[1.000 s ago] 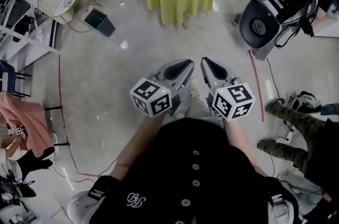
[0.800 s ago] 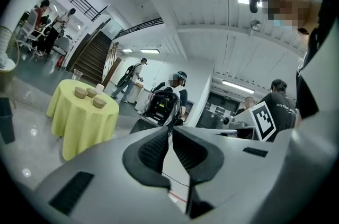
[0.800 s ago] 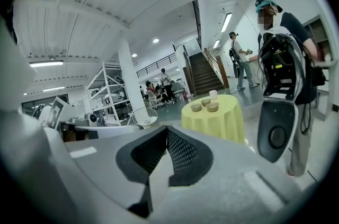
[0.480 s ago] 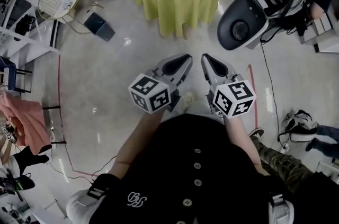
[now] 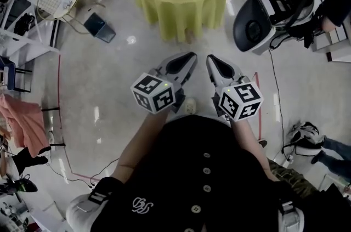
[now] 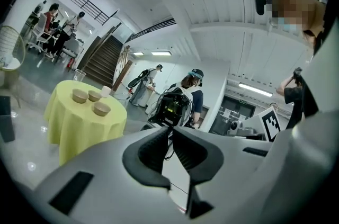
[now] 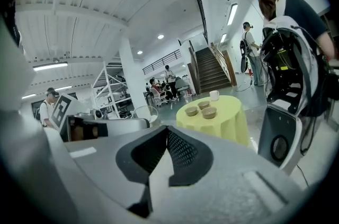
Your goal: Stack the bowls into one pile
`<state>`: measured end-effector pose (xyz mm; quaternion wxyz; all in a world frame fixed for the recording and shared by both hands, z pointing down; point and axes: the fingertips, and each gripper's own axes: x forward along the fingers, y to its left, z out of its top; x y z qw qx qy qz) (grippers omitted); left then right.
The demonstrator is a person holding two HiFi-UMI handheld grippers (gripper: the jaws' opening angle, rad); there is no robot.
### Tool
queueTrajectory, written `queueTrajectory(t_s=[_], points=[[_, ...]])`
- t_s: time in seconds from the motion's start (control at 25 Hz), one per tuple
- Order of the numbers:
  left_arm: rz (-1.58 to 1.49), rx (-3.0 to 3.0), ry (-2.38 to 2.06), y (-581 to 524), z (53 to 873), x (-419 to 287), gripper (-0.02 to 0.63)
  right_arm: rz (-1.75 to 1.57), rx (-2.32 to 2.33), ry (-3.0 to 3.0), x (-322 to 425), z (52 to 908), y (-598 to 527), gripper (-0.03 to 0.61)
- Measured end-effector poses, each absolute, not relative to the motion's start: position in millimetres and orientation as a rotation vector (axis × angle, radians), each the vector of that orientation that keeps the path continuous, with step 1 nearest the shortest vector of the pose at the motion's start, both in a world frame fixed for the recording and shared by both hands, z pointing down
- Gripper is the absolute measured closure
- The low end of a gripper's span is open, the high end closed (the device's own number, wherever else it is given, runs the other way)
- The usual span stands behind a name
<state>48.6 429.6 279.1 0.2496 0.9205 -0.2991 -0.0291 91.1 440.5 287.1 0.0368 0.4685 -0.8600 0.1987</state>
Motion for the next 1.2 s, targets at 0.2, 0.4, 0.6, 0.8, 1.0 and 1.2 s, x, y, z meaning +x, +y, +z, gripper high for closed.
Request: queueTrajectory(t_s=[0.2,0.4,0.6,0.8,1.0,1.2], points=[[-0.035,2.509,-0.834,408.9,286.9,65.3,0.580,0.657,1.441,-2.656,109.6,296.4,421.7,0.574],[-0.009,2.486,-0.844,382.4,299.7,57.4,0.580,0.692,1.440,-2.659,102.2,306.6,393.3,0.574],[-0.007,2.477,-0.824,358.1,303.2,54.1,0.580,0.709,1.447,-2.638,96.9,312.6,371.6,0.574],[-0.006,2.483,-0.795,324.6,309.2,60.4,0.580,0.715,1.492,-2.608,106.6,320.3,340.4,0.574],[-0.026,2.468,-0.789,263.8,309.8,51.2,0.580,0.706,1.514,-2.586,101.1,320.2,276.2,0.574],[-0.043,2.454,-0.774,196.9,306.0,41.7,0.580,0.692,1.529,-2.557,93.2,316.4,210.9,0.574]])
